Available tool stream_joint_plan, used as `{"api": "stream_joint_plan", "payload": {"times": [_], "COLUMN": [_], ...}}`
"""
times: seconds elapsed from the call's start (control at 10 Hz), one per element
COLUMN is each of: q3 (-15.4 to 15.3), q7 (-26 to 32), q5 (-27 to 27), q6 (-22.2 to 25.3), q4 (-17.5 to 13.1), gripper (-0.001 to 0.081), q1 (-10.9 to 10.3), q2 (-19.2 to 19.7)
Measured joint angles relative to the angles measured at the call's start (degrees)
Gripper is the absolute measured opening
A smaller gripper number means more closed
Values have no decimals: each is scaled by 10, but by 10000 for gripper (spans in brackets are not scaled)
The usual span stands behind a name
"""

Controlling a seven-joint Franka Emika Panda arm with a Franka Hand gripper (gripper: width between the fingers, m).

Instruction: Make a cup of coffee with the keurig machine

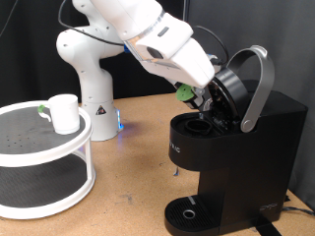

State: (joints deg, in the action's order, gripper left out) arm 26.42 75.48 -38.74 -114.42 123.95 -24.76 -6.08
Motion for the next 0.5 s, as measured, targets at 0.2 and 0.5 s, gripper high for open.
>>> {"api": "stream_joint_plan", "payload": {"times": [0.2,0.5], "q3": [-7,-18], "q7": [1,1], "q5": [0,0], "q6": [-17,-40], "q4": [10,23], "gripper": [477,477], "q1": [0,0], "q2": [0,3]}}
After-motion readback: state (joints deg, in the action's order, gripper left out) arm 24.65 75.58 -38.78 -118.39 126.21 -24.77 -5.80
